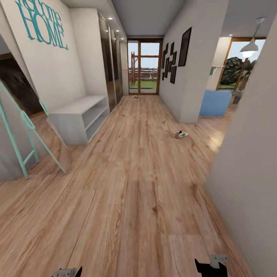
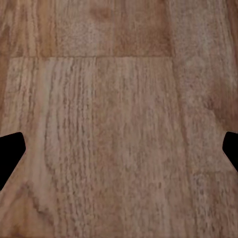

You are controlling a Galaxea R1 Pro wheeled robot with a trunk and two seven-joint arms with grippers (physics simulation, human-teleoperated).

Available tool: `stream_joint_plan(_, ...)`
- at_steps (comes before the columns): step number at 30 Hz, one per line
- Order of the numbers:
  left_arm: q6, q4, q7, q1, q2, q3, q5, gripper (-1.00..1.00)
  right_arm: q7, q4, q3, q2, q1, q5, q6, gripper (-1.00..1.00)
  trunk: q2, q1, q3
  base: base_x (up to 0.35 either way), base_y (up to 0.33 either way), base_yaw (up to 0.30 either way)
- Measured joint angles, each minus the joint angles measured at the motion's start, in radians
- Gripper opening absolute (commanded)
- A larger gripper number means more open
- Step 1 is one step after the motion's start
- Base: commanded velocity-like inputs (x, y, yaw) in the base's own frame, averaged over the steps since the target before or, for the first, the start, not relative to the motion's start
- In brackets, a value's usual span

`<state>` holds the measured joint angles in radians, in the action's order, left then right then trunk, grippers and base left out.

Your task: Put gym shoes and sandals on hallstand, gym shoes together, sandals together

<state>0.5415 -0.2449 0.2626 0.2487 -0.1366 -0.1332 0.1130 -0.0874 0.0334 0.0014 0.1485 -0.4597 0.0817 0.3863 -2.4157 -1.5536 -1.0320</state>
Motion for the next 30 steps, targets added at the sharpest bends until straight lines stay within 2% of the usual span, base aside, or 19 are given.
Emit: stream_joint_plan(30, 0.001, 0.0, 0.0, 0.0, 0.0, -0.001, 0.001, 1.0, 0.0, 0.0, 0.0, 0.0, 0.0, 0.0, 0.0, 1.0, 0.0, 0.0, 0.0, 0.337, 0.0, 0.0)
